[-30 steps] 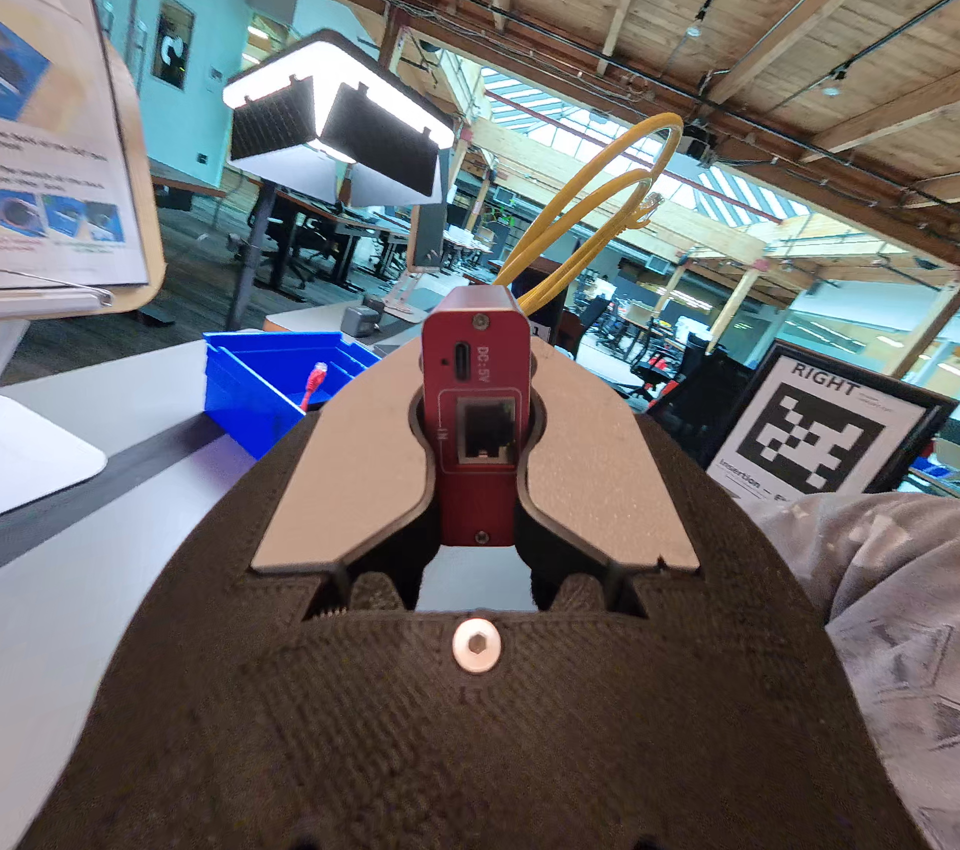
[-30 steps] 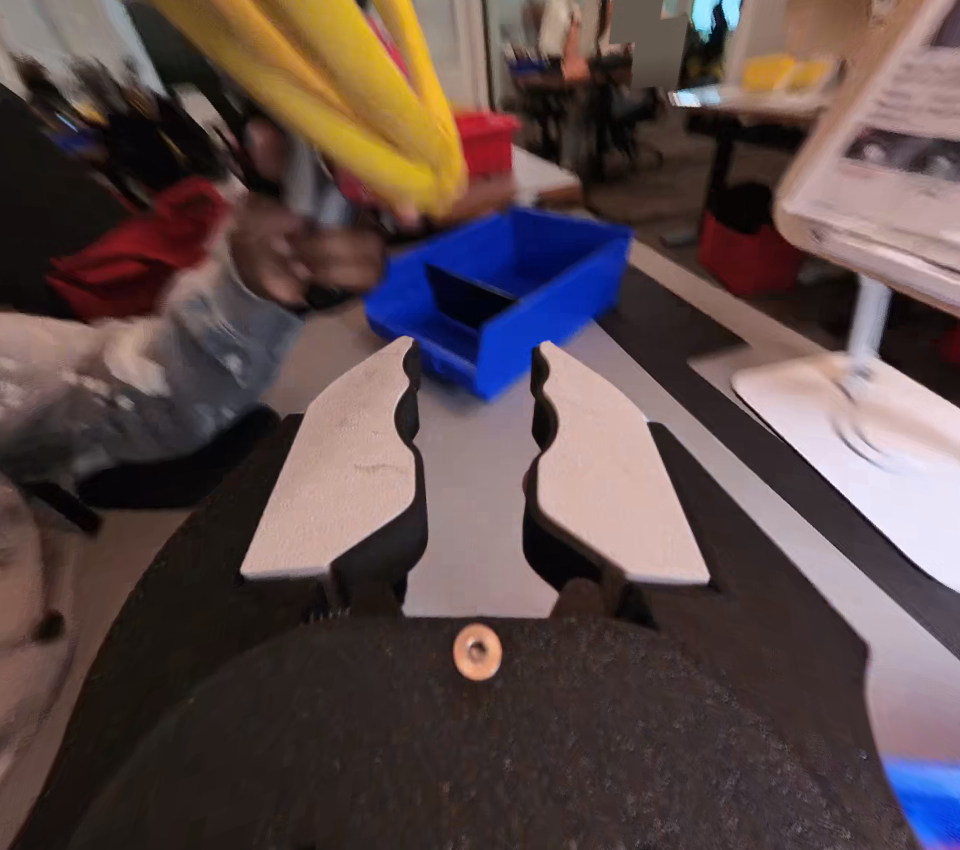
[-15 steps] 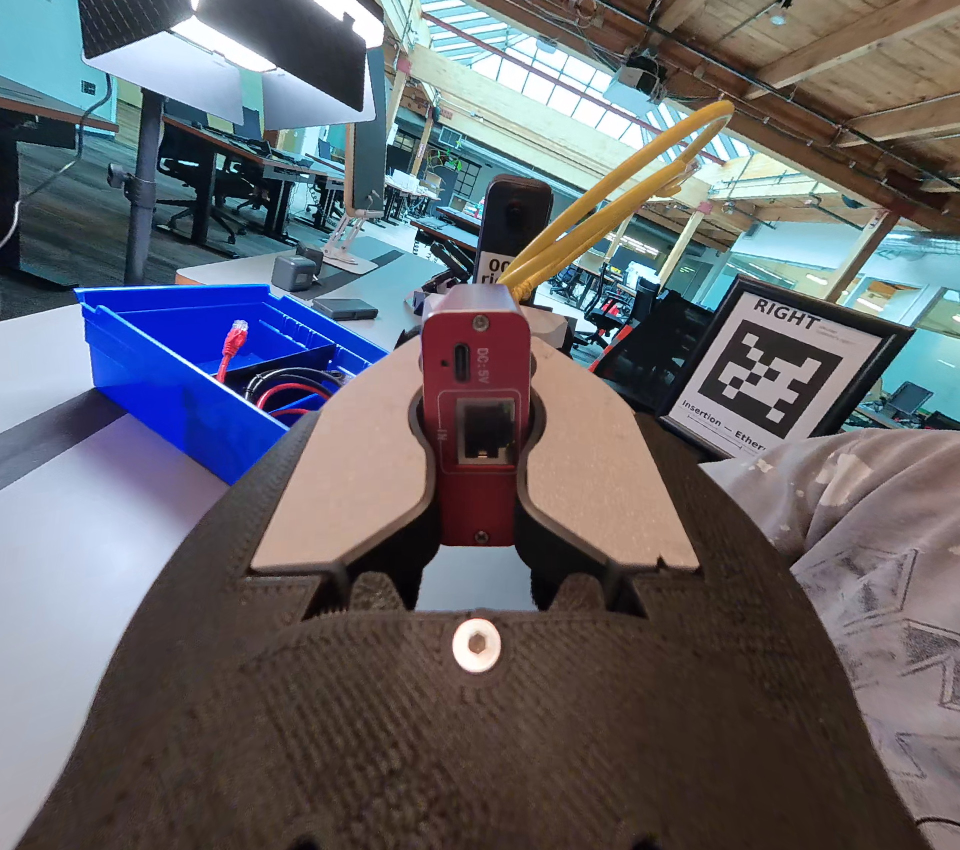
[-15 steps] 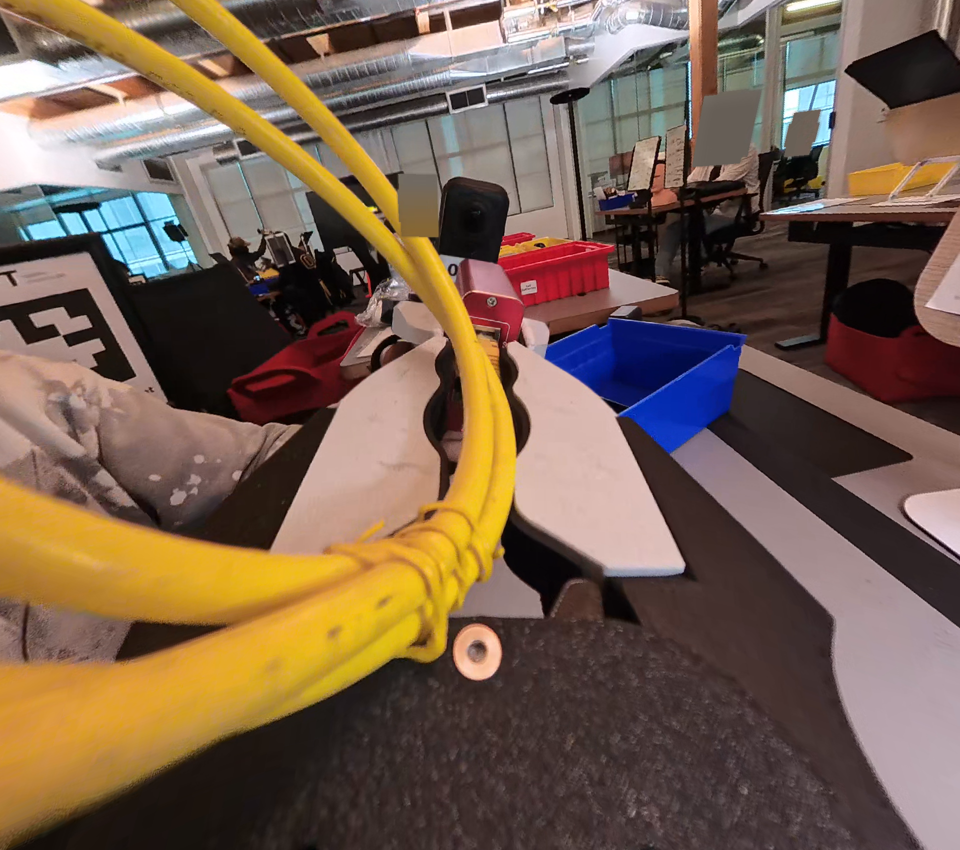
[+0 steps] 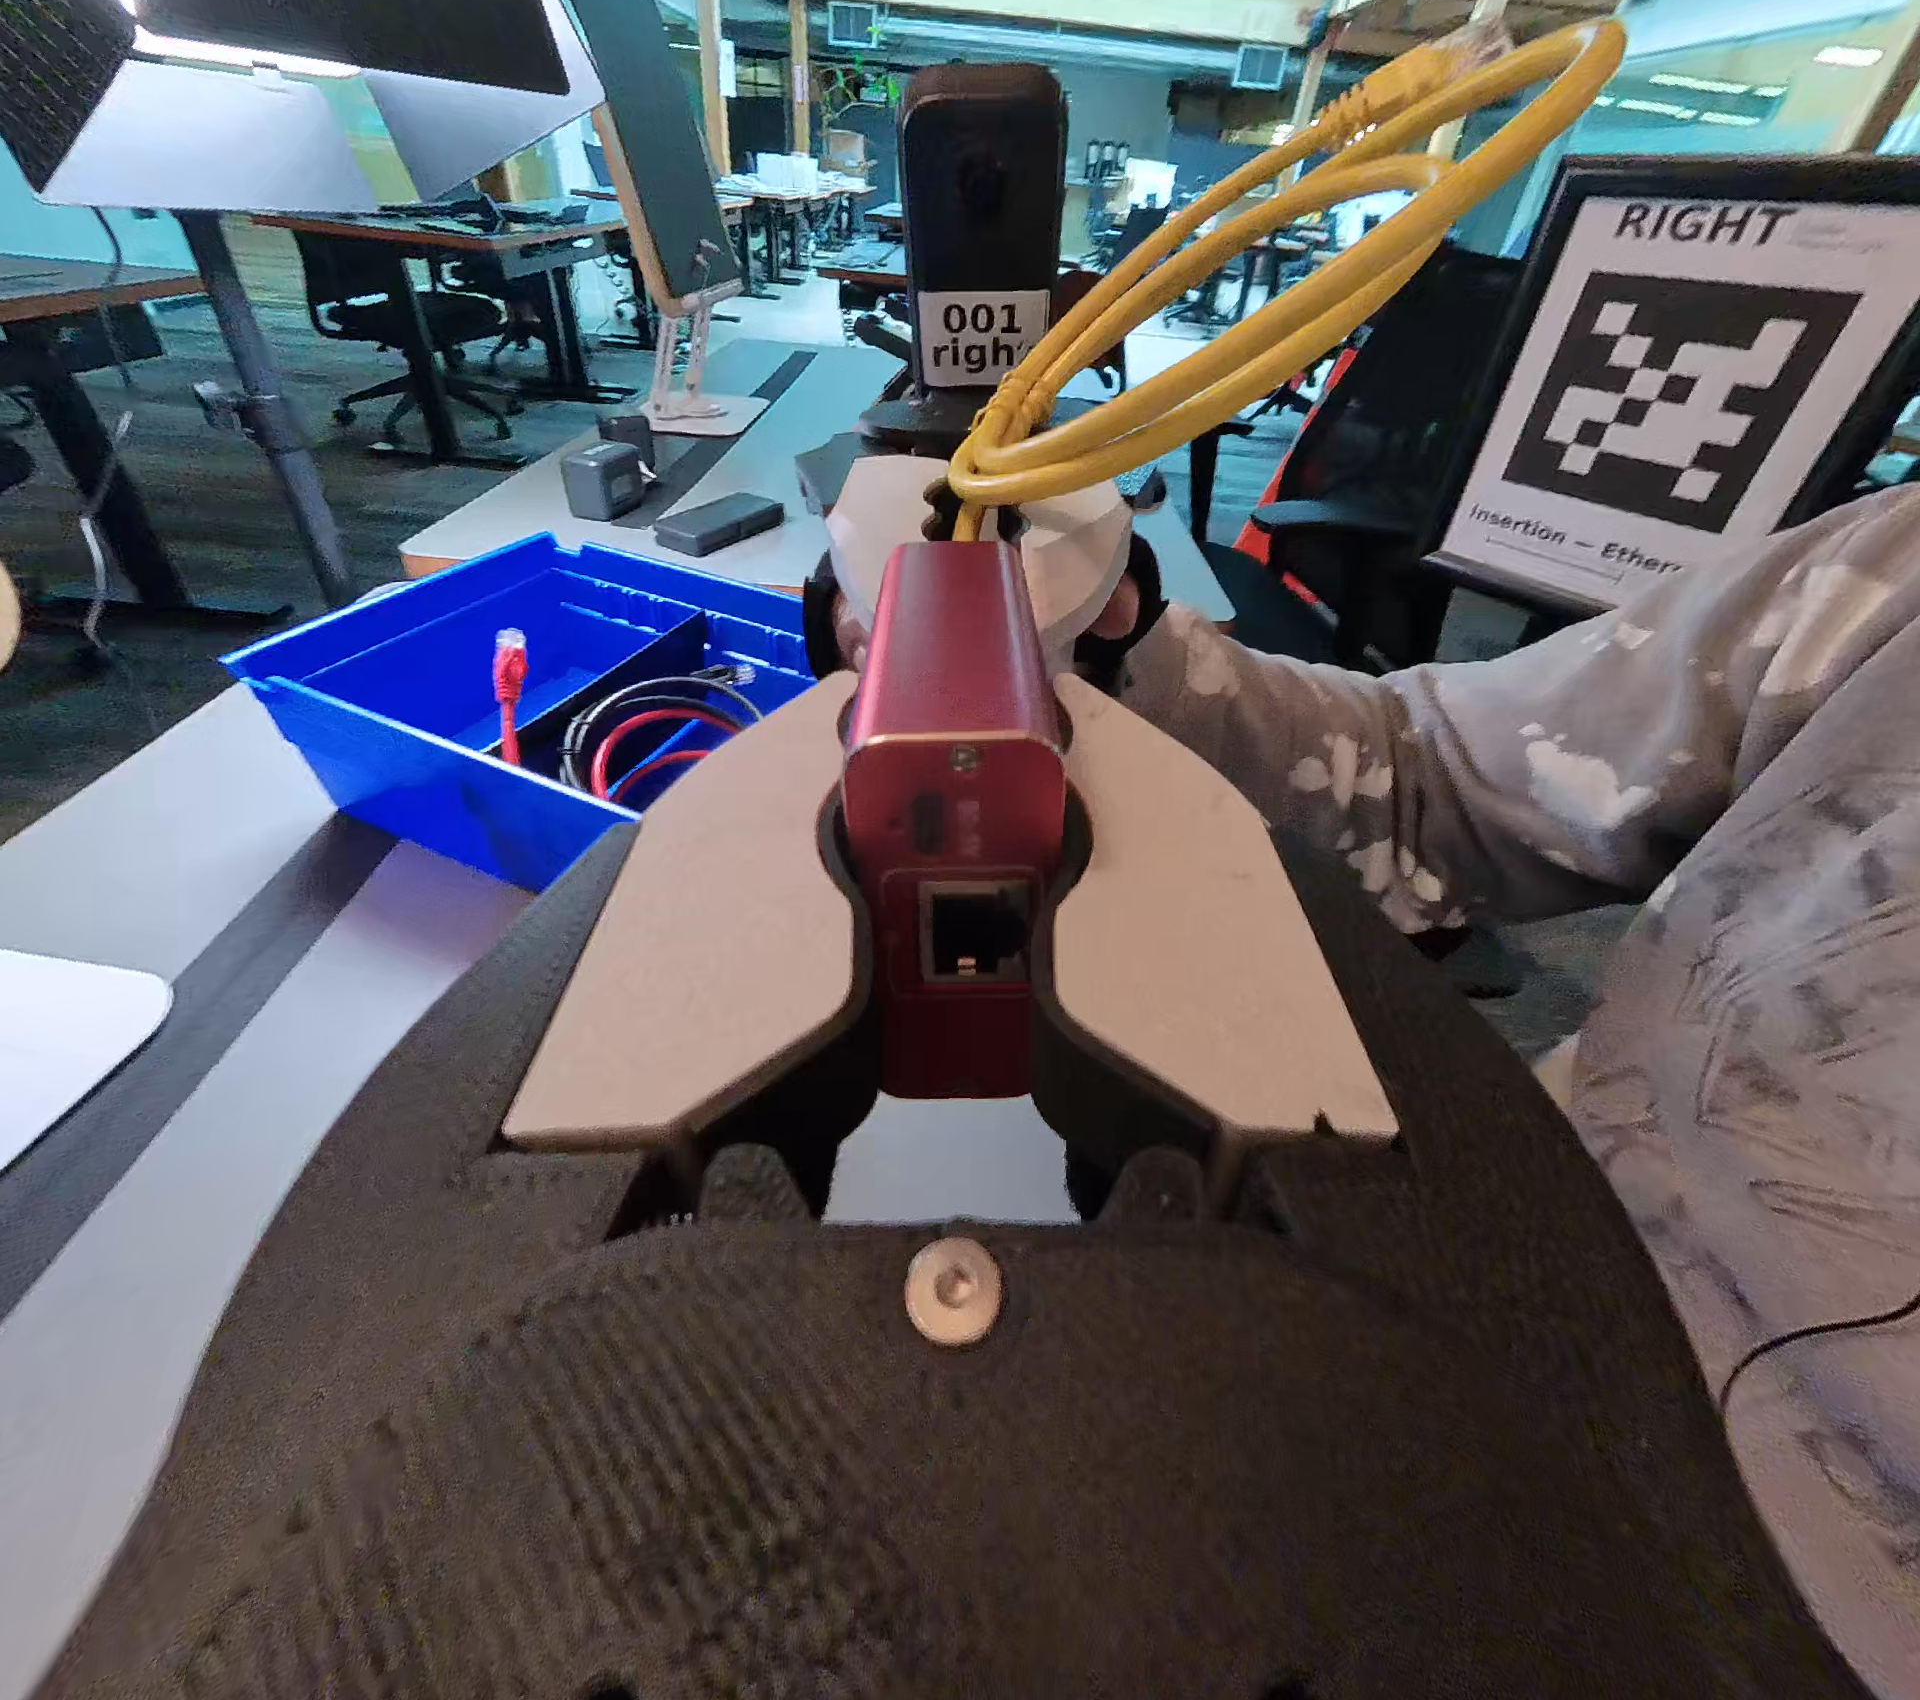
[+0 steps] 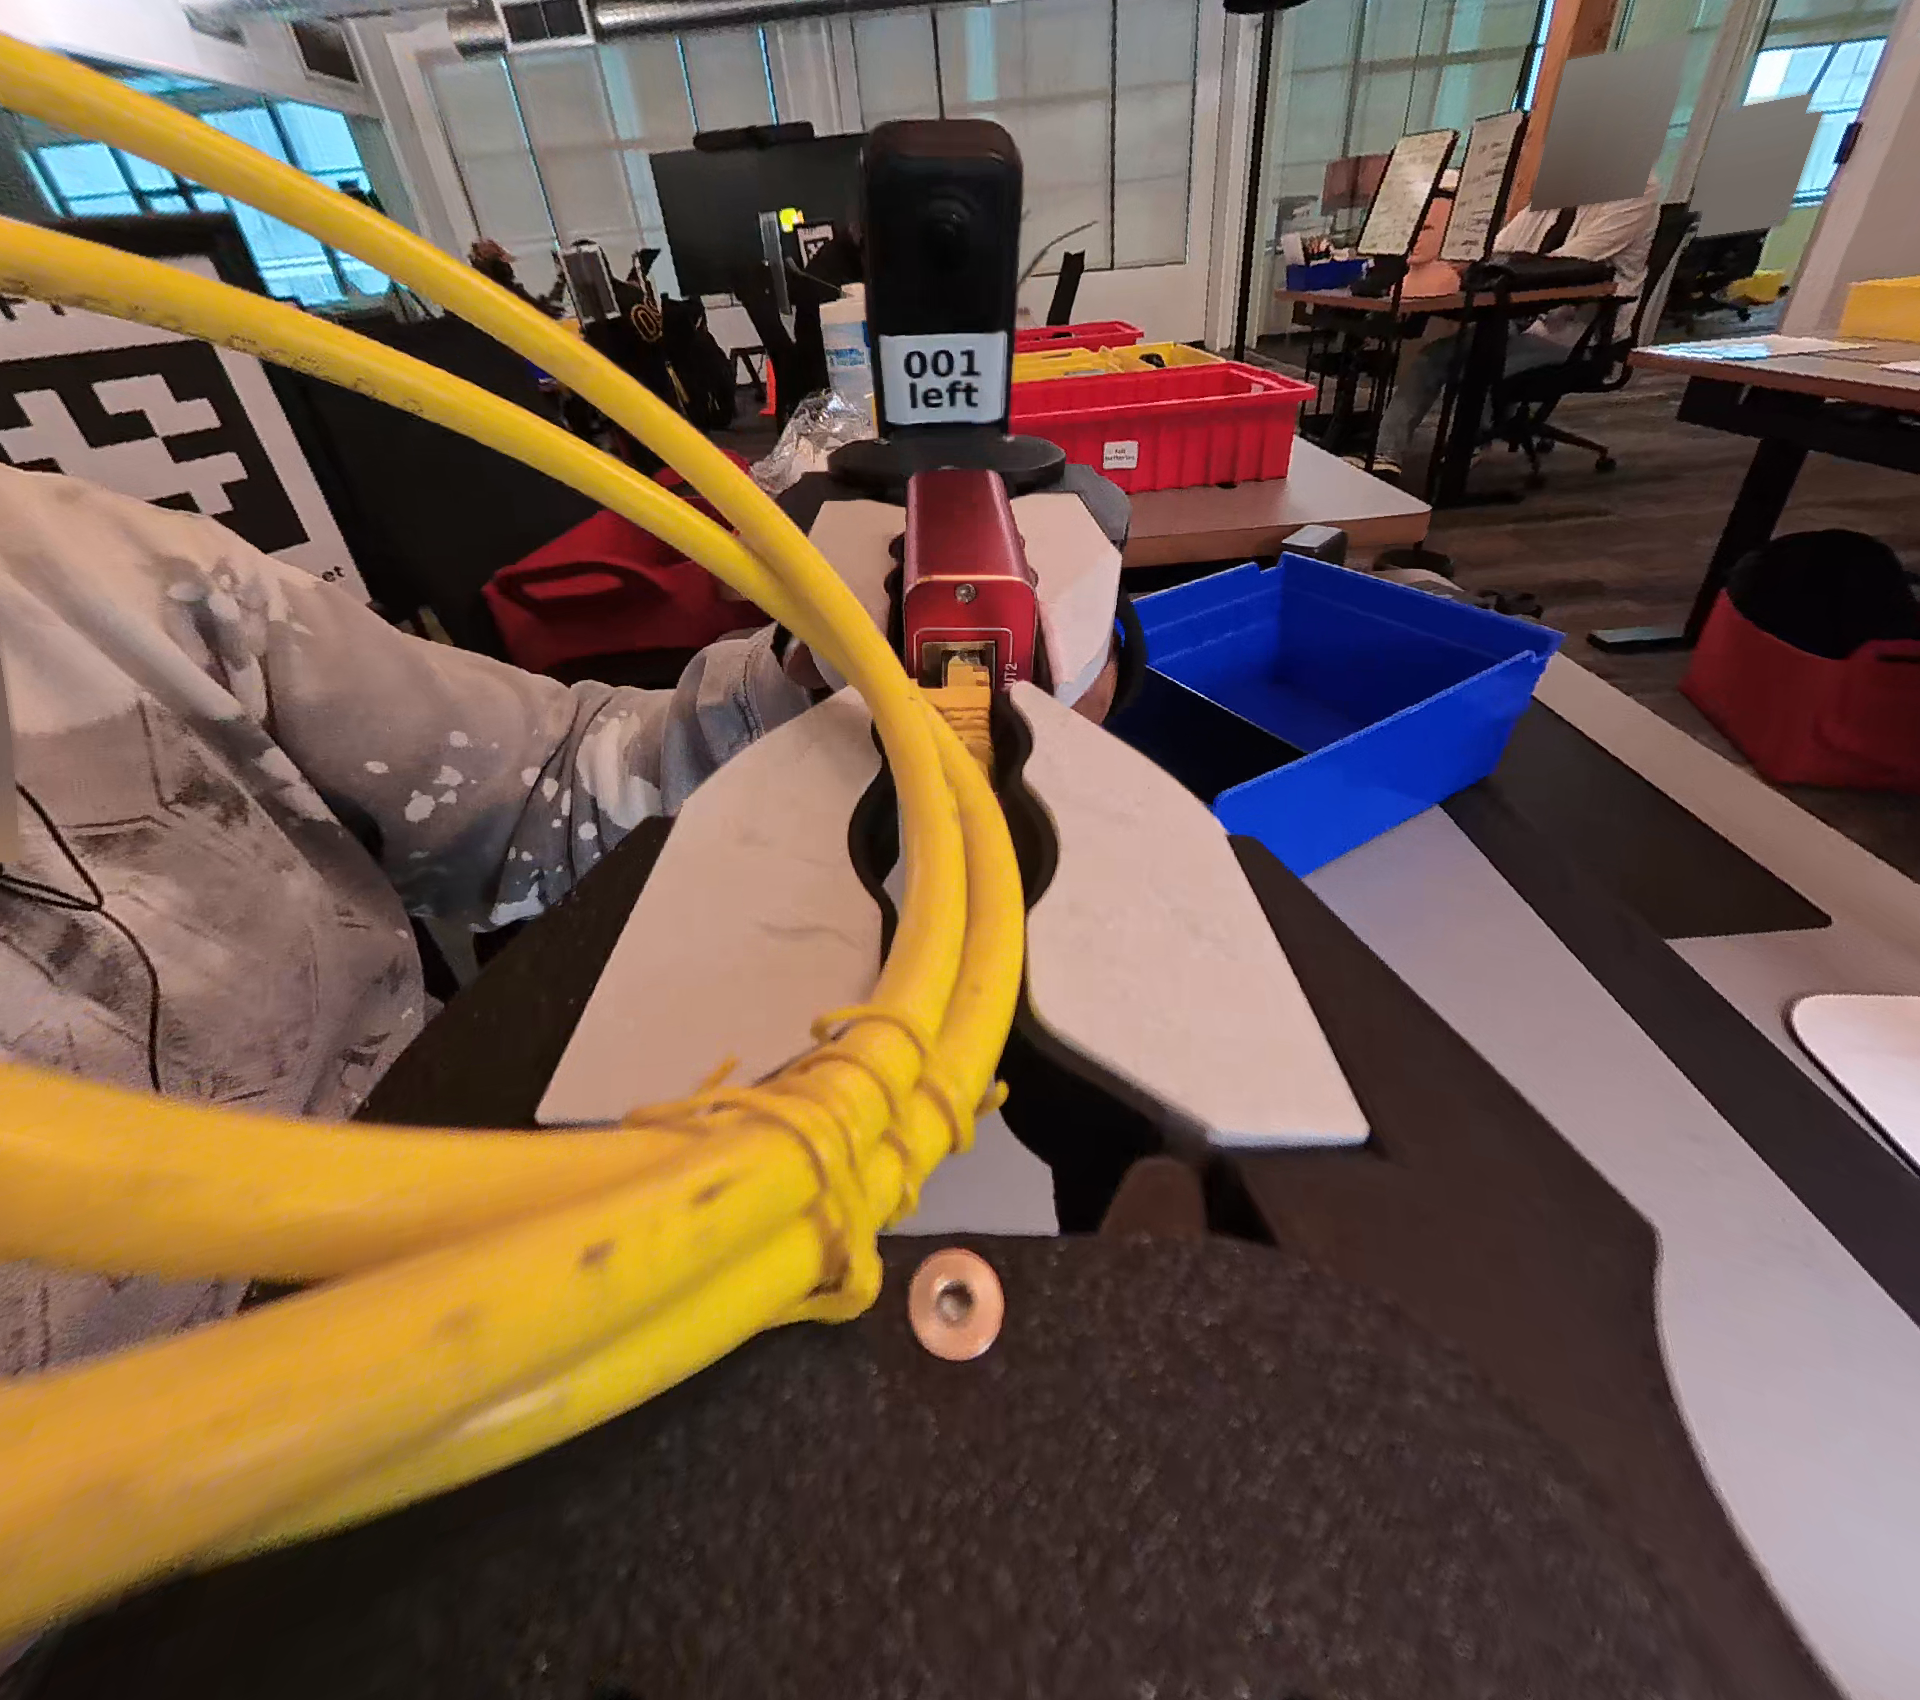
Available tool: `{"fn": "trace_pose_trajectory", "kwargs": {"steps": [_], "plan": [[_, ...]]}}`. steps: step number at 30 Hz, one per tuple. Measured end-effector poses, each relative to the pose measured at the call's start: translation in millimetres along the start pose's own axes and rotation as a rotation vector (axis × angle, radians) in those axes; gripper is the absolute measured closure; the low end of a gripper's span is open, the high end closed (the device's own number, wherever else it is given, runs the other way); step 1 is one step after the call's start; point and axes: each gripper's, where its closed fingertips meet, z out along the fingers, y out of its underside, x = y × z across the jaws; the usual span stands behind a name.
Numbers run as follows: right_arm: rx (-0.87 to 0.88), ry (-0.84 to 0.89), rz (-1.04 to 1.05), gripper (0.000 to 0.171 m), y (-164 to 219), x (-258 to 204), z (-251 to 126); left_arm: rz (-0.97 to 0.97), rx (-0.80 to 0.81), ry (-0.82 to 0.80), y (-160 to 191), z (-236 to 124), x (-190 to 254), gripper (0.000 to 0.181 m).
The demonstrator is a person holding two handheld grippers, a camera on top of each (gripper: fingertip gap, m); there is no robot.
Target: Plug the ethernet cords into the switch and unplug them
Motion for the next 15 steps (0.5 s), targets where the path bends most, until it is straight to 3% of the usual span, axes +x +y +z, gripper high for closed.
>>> {"fn": "trace_pose_trajectory", "kwargs": {"steps": [15], "plan": [[0.011,0.124,-0.030,0.158,-9,11,-1,0.051,0.131,-0.090,-16,-1,-7,0.151]]}}
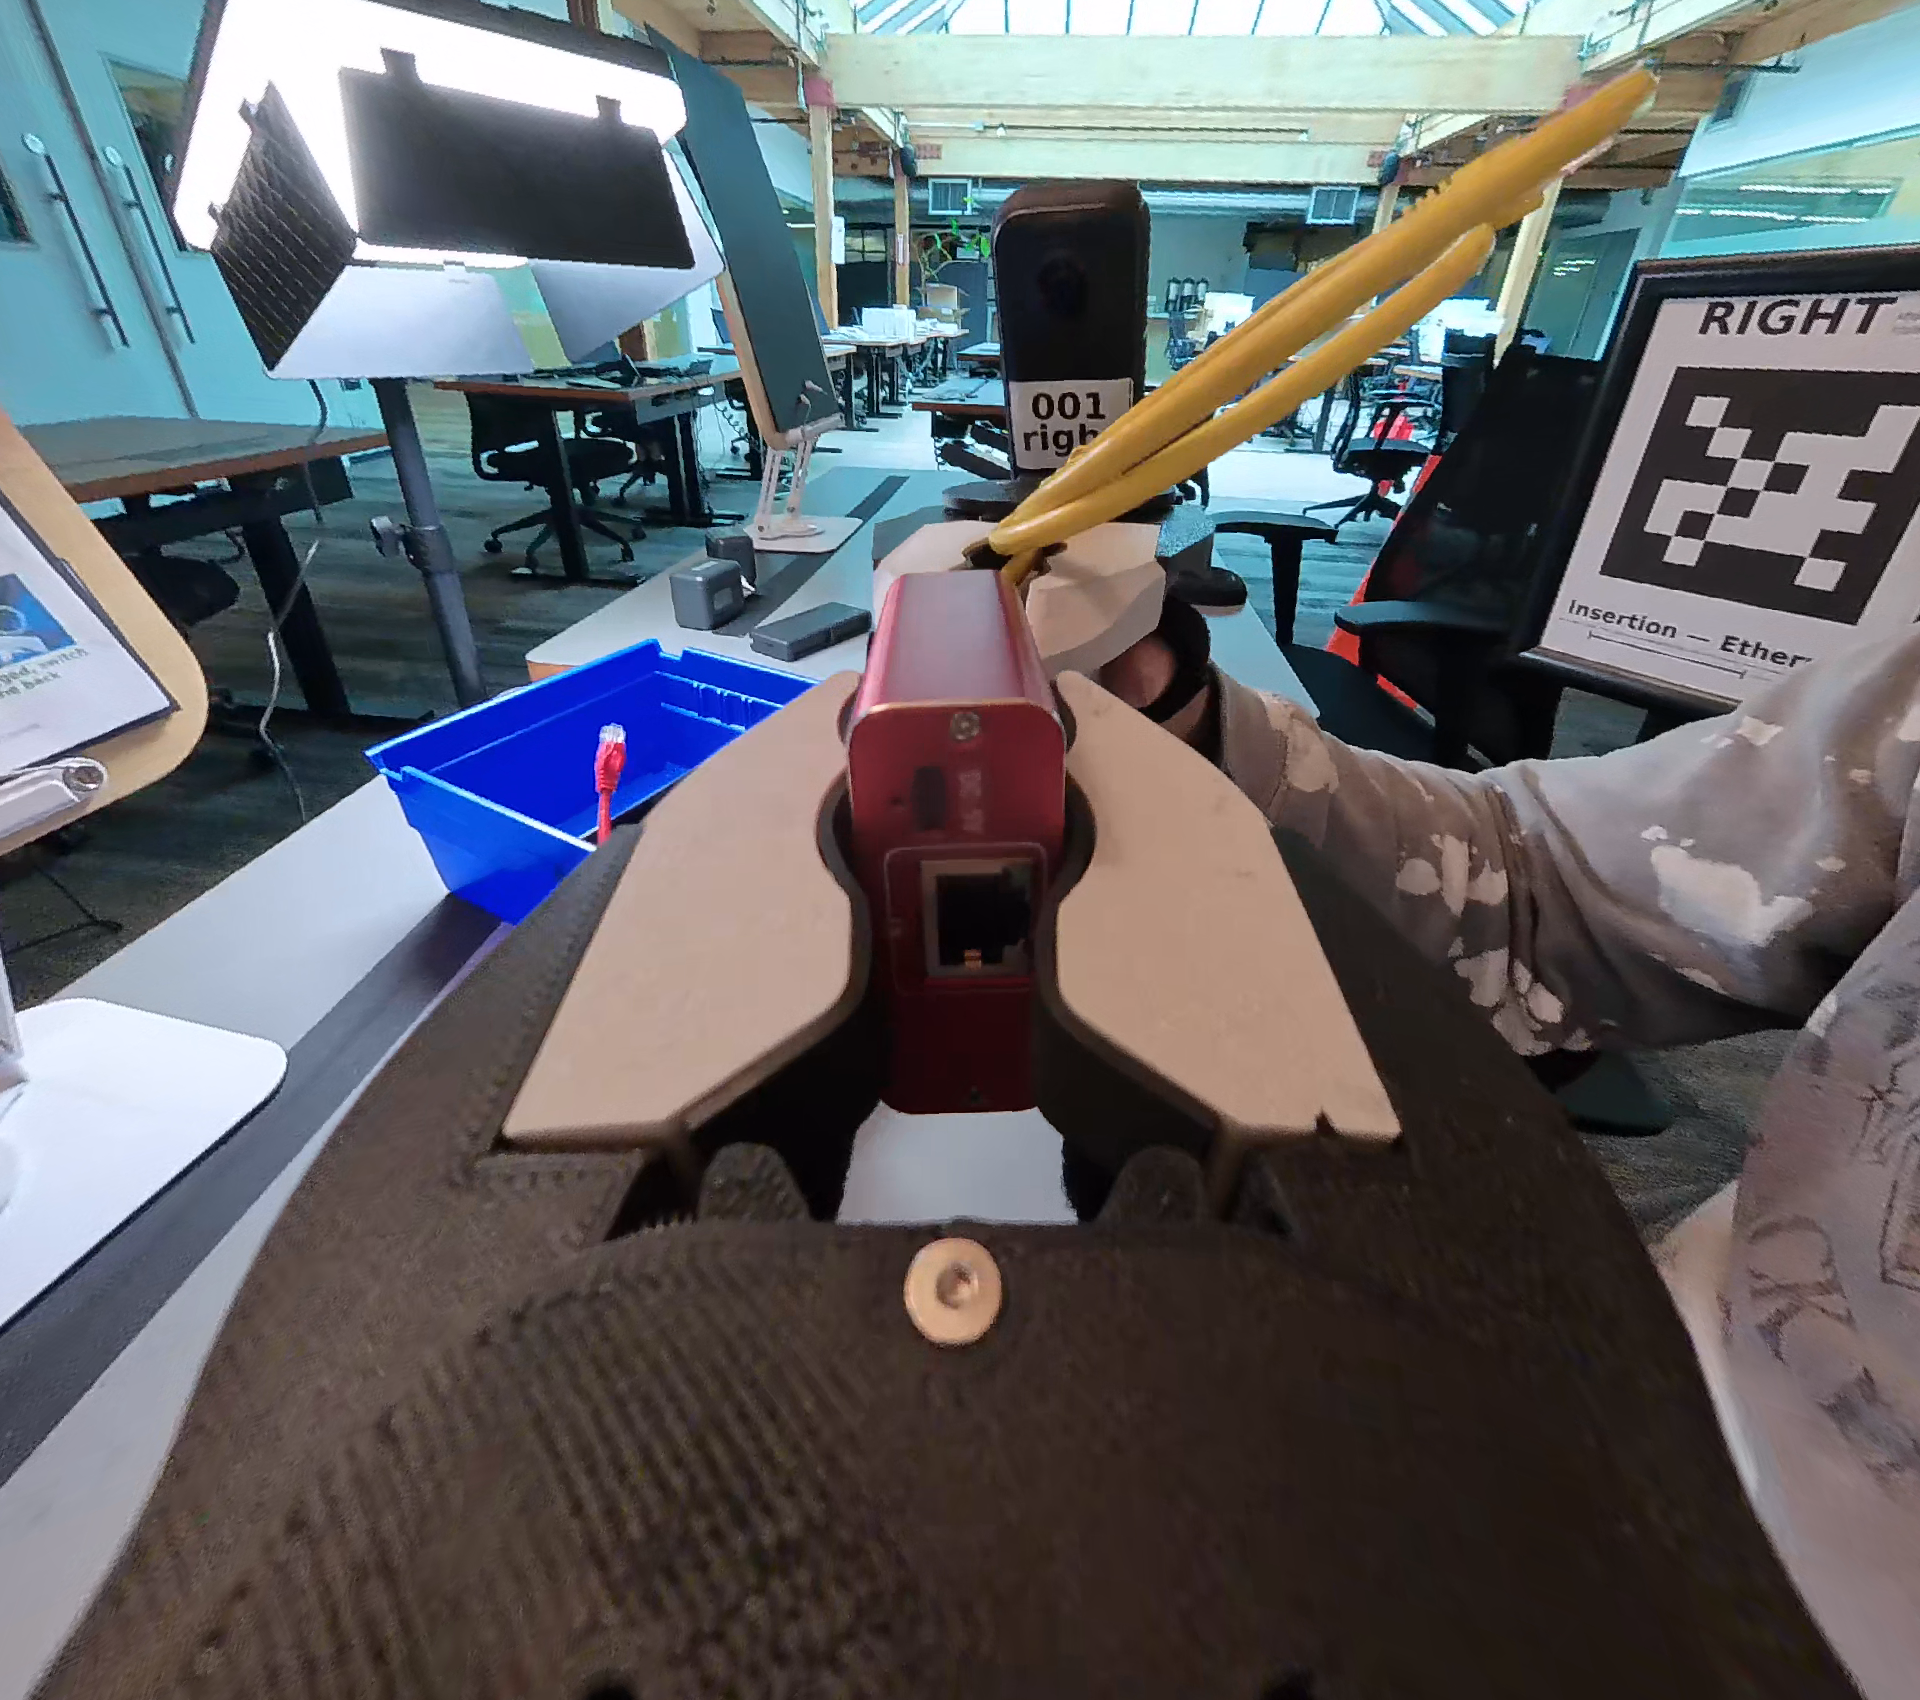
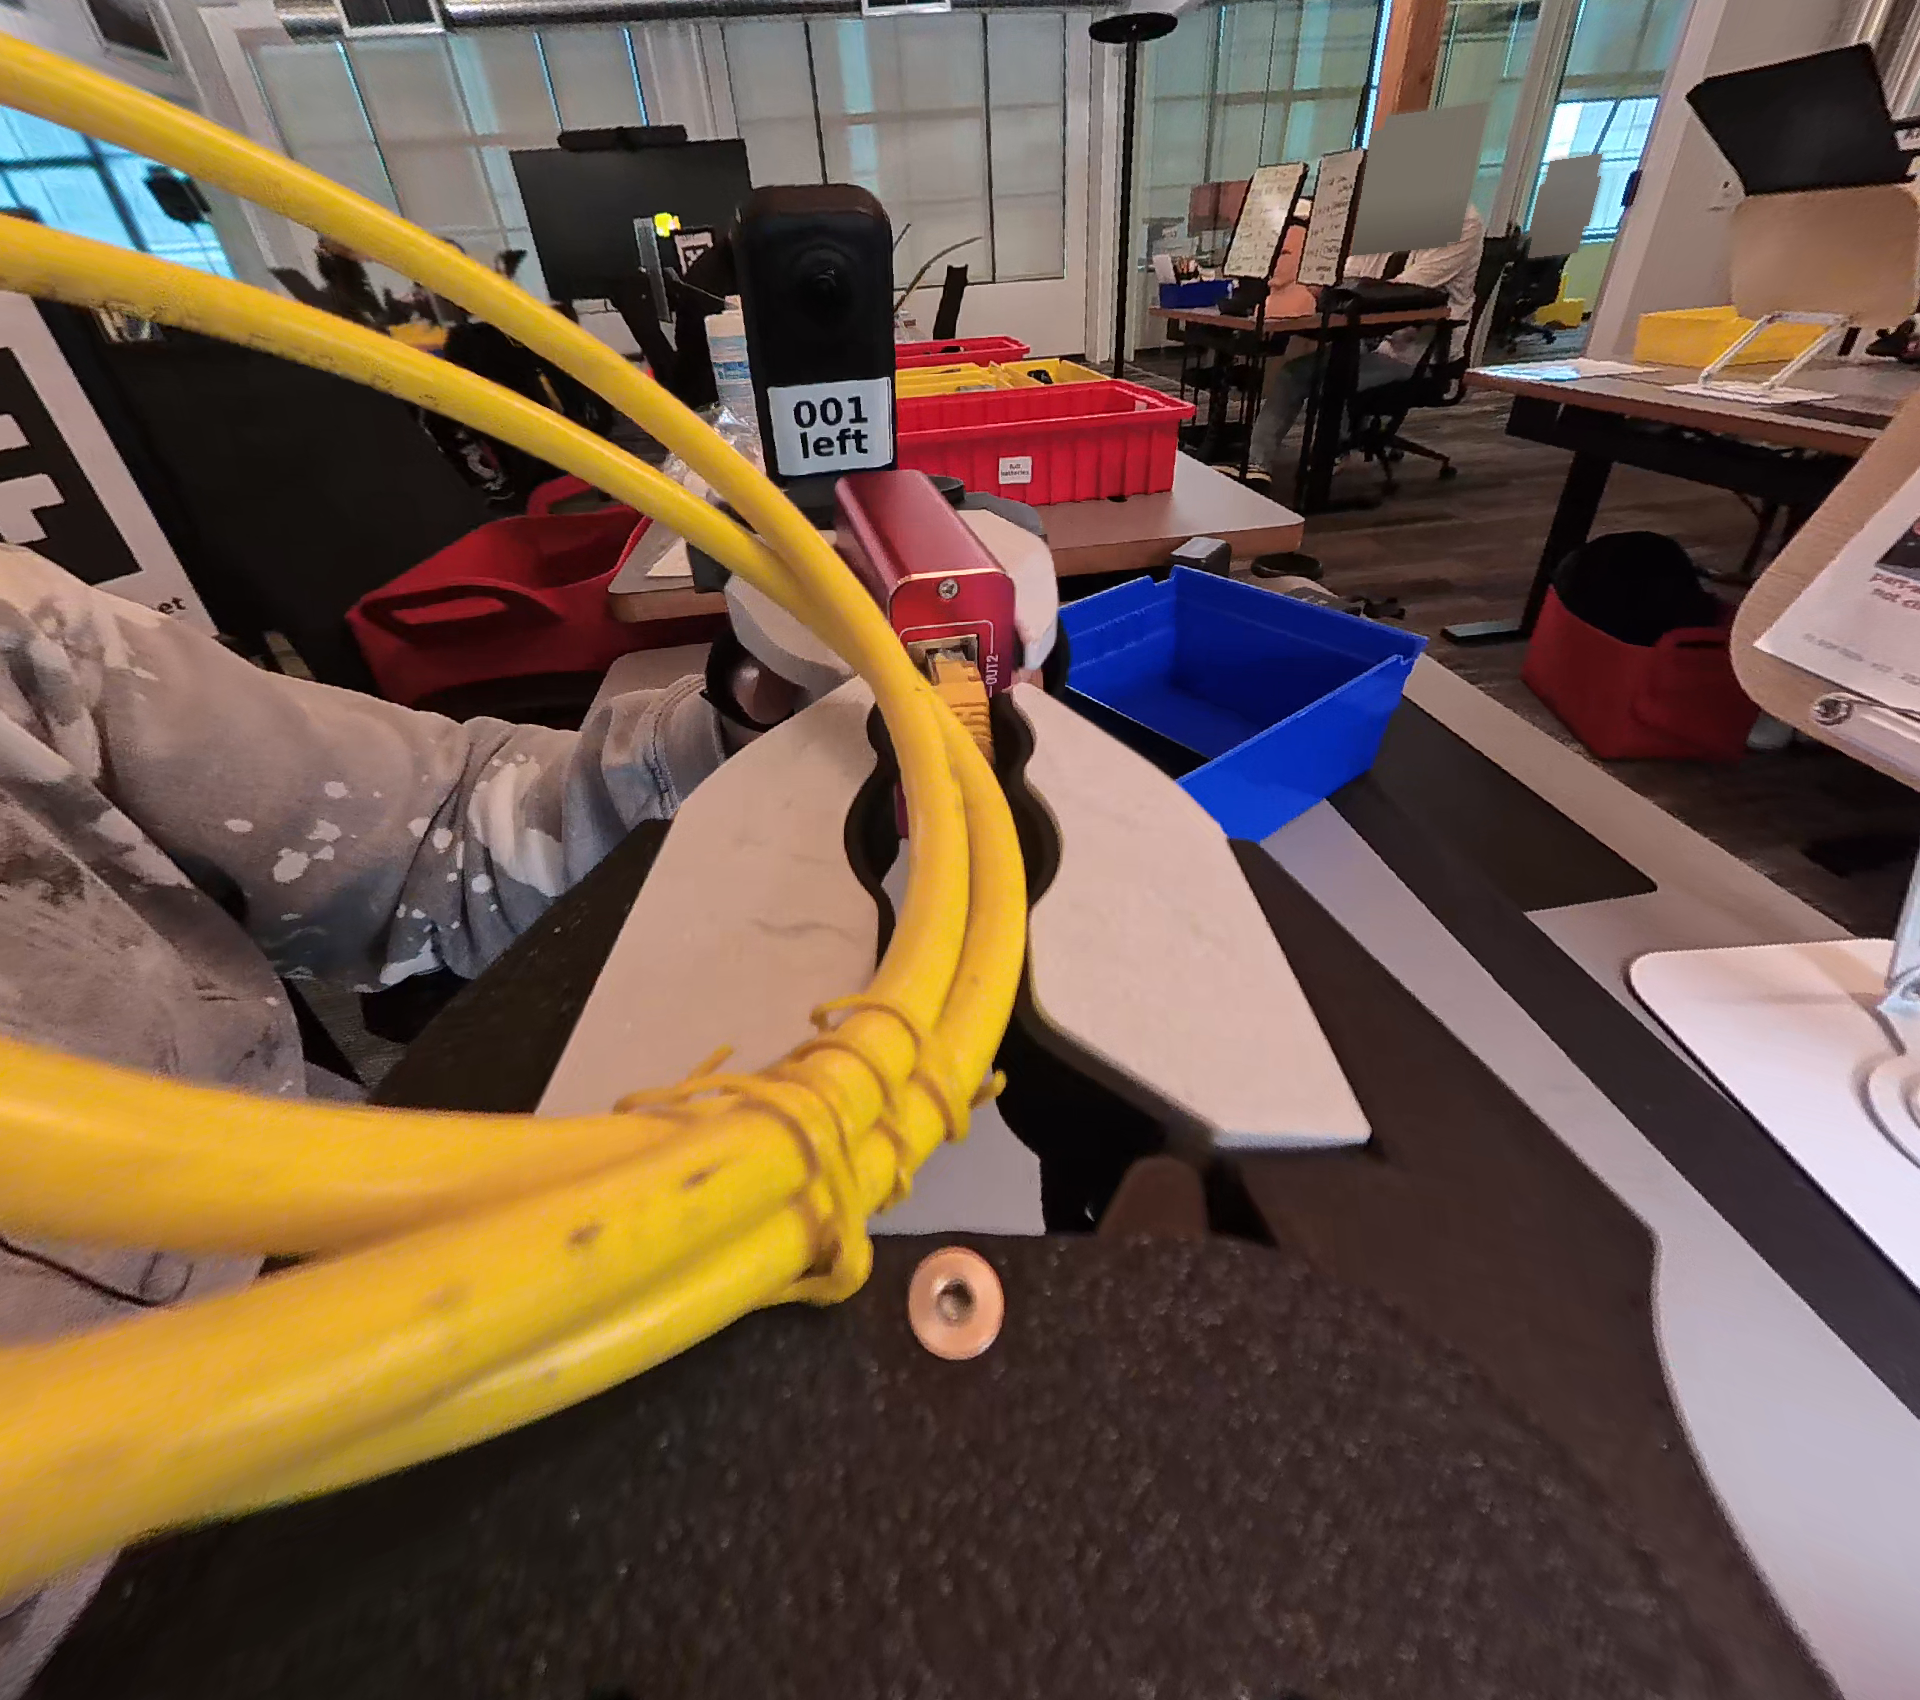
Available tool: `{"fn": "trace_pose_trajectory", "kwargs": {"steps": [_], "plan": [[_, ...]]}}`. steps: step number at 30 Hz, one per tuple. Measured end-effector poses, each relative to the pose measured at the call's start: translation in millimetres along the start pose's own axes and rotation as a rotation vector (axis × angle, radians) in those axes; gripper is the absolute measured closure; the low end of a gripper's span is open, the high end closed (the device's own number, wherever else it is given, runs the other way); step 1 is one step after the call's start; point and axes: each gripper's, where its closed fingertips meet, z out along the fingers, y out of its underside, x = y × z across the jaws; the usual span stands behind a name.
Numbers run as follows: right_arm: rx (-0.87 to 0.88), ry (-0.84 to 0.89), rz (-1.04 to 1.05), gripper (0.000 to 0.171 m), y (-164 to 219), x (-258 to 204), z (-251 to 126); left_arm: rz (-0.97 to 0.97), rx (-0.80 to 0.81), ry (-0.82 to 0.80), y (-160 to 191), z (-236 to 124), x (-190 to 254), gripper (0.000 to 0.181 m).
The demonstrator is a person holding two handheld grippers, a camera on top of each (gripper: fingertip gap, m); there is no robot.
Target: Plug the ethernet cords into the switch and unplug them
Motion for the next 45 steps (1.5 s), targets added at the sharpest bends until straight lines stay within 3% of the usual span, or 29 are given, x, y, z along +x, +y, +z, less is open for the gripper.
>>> {"fn": "trace_pose_trajectory", "kwargs": {"steps": [16,35,45], "plan": [[0.015,-0.161,0.070,0.157,2,-19,0,-0.017,-0.050,0.113,0,-4,16,0.151],[0.048,-0.214,0.092,0.157,1,-23,-4,-0.113,-0.057,0.168,3,-2,20,0.151],[0.042,-0.134,0.034,0.158,-1,-16,-3,-0.127,-0.047,0.132,1,-2,14,0.151]]}}
